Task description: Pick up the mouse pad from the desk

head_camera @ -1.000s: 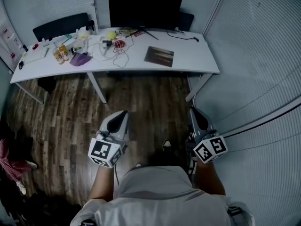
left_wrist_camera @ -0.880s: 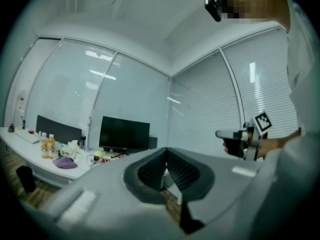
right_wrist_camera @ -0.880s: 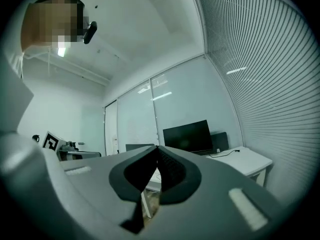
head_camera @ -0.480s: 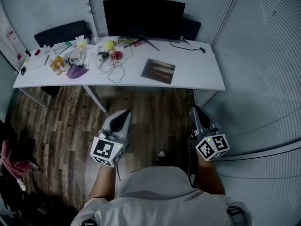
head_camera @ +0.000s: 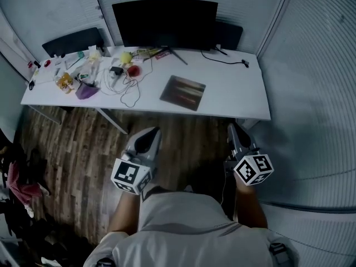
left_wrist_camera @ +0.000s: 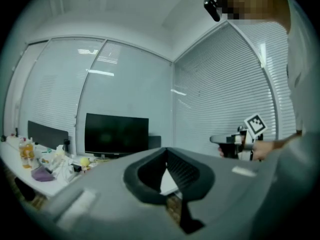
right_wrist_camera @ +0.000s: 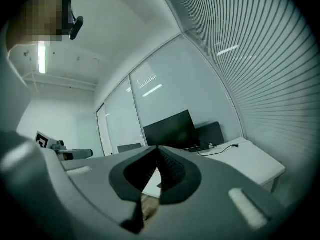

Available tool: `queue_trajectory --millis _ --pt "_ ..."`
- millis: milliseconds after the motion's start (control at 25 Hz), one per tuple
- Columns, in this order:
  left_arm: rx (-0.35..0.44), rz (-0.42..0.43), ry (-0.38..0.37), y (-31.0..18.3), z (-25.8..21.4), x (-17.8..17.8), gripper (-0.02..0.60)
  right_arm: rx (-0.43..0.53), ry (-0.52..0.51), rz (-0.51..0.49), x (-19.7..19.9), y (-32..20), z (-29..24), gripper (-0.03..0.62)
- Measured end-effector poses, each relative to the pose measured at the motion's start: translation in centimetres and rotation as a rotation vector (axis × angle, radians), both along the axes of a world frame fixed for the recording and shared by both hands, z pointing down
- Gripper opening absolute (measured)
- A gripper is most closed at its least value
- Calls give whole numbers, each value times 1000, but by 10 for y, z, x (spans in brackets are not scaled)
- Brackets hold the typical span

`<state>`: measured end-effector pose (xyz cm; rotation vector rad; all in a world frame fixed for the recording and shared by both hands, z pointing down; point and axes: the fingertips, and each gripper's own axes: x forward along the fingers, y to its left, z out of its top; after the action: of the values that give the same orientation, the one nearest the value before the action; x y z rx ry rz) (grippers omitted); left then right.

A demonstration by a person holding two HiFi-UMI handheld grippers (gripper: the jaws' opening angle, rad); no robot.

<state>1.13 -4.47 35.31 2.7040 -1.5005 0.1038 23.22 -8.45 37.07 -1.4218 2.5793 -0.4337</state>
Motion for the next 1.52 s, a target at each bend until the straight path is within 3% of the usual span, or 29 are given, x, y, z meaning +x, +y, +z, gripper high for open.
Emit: queue_trajectory --millis 200,400,600,800,1080,1200,1360,1520 --pt "-32 -17 -18 -39 15 5 2 -42 -24 -9 8 -38 24 3" --pt "-45 21 -3 -84 33 3 2 -68 2 23 6 -73 40 3" --pt "-70 84 32 -161 48 -10 2 -112 52 105 2 -131 48 3" --pt "-104 128 26 -250 53 -43 2 -166 94 136 -37 -206 53 3" --pt "-226 186 12 -345 97 -91 2 -274 172 148 -104 -290 88 3" --pt "-284 202 -17 -374 122 -97 2 -333 216 167 -111 -313 111 3" --pt "-398 185 -88 -397 167 -96 51 -439 293 165 -108 -335 156 10" --pt "-469 110 -152 -421 211 -85 97 -547 386 132 -98 -356 214 103"
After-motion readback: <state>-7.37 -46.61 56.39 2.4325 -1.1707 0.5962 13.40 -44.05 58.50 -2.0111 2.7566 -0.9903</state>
